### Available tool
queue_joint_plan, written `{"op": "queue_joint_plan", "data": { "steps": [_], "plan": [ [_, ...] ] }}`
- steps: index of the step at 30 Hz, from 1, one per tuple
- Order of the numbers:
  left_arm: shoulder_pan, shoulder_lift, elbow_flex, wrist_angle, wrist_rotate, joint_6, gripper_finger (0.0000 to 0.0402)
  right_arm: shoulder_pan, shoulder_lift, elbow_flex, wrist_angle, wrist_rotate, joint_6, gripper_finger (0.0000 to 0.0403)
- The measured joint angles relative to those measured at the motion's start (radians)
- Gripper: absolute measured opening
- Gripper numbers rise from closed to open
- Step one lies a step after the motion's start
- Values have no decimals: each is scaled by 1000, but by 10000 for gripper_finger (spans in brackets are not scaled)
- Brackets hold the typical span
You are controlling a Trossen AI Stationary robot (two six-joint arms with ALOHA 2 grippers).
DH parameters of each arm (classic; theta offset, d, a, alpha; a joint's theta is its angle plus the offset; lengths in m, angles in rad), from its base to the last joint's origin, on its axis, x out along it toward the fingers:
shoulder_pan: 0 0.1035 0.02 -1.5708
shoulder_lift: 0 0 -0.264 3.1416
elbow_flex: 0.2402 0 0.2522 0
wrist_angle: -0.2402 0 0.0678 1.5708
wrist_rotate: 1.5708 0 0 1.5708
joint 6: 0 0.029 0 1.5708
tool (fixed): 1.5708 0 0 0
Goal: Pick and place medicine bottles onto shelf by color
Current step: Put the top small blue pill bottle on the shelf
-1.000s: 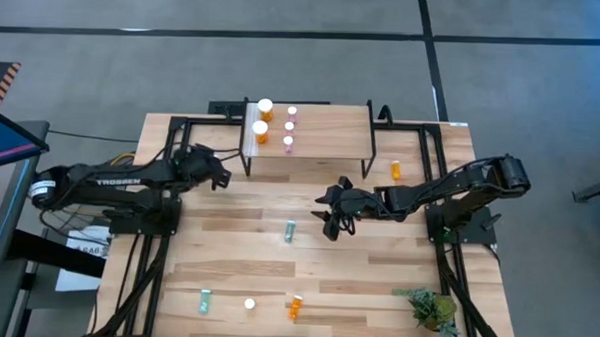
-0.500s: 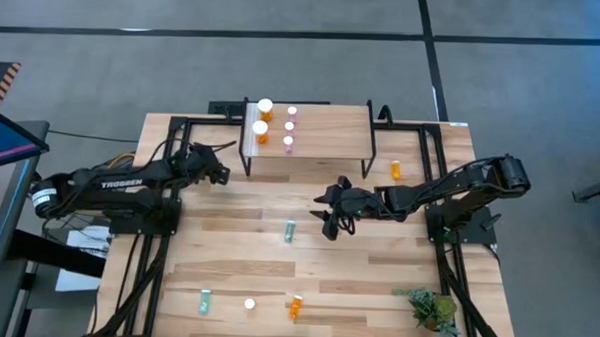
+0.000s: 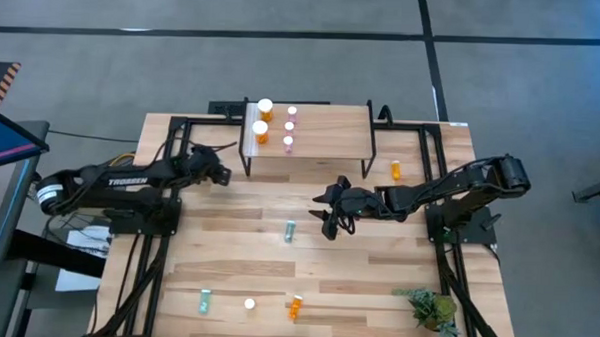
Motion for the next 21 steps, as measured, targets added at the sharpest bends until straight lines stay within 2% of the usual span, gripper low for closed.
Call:
{"op": "queue_joint_plan", "data": {
  "steps": [11,17,21],
  "plan": [
    [13,195,3,125,40,27,238,0,0,0,0,0,0,205],
    [26,218,5,129,51,34,236,0,0,0,0,0,0,205],
    [26,220,12,119,61,41,209,0,0,0,0,0,0,205]
  ]
}}
